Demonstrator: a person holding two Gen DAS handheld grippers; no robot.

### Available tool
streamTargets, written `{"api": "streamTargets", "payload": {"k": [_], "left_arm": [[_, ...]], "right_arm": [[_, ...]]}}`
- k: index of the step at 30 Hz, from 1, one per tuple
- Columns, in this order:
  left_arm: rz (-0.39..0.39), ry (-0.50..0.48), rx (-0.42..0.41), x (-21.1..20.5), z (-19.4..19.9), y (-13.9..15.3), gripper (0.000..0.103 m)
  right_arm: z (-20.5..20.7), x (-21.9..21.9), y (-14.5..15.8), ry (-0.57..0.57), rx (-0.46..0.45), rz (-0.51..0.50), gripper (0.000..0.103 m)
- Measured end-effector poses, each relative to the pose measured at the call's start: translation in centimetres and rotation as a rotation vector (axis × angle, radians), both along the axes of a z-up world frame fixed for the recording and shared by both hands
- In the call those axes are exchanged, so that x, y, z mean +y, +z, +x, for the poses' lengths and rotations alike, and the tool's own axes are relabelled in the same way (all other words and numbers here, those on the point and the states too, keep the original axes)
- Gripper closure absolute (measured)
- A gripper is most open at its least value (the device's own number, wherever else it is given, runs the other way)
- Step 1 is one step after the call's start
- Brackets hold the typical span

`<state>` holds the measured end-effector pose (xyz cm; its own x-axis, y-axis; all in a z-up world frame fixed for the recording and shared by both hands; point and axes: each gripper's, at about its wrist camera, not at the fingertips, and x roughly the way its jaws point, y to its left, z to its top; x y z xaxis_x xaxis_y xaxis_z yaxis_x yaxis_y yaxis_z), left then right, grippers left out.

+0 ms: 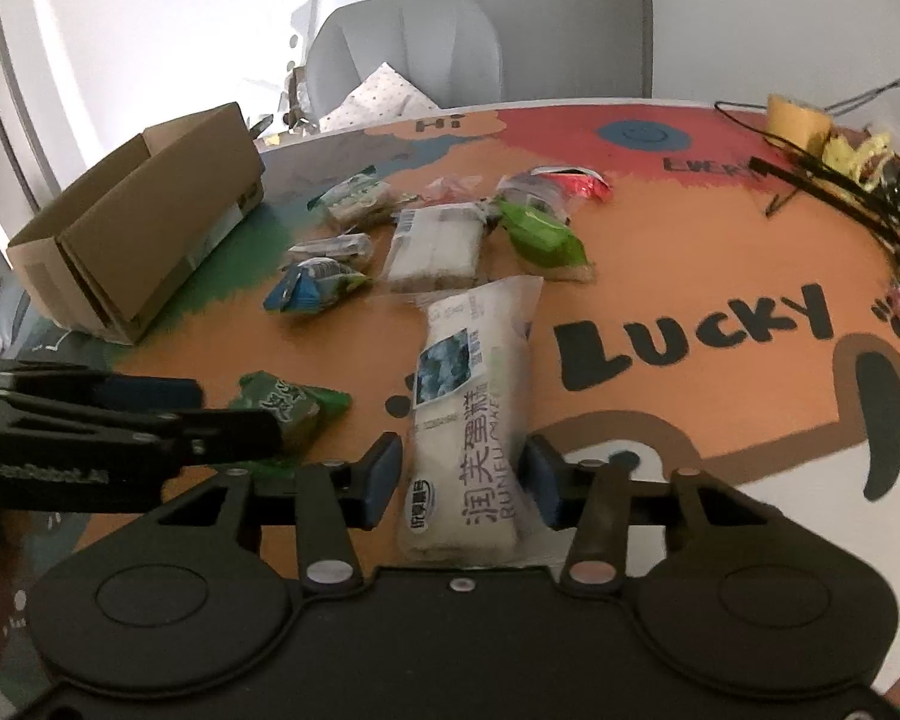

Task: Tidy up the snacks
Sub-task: 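Grasp the green packet with the left gripper while the right grasps the white bread bag, then carry both packets into the cardboard box and open both grippers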

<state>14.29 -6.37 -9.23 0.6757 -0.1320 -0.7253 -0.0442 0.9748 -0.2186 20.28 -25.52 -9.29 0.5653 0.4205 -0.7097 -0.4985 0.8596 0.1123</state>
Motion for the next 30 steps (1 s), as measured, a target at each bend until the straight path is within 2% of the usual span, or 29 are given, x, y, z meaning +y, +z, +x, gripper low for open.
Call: {"api": "streamTargets", "payload": {"k": [5,13,19,21,25,26,27,30], "left_arm": [[-0.013,0.008,-0.013,0.2,-0.4,0.5,0.037],[0.002,-0.062,-0.01,-1.8,1.3,-0.2,0.037],[0.036,-0.063,-0.008,-2.6,1.7,-0.6,0.037],[0.044,-0.06,-0.009,-2.7,1.8,-0.8,0.038],[0.058,-0.05,-0.012,-2.7,1.9,-1.1,0.04],[0.065,-0.05,-0.015,-2.7,1.8,-1.2,0.044],[0.074,-0.052,-0.019,-2.8,1.8,-1.1,0.052],[0.077,-0.053,-0.026,-2.7,1.8,-1.1,0.062]], "right_arm": [[-0.4,0.2,0.1,0.007,-0.001,0.016,0.069],[-0.2,-1.3,0.1,-0.031,0.001,0.018,0.069],[-0.4,-1.4,-0.1,-0.03,-0.021,0.0,0.065],[-0.6,-1.2,-0.2,-0.02,-0.033,-0.008,0.06],[-0.6,-0.8,-0.4,-0.011,-0.061,-0.035,0.059],[-0.6,-0.8,-0.3,-0.009,-0.062,-0.033,0.059],[-0.5,-0.8,-0.3,-0.009,-0.064,-0.032,0.062],[-0.4,-0.7,-0.3,-0.011,-0.078,-0.038,0.069]]}}
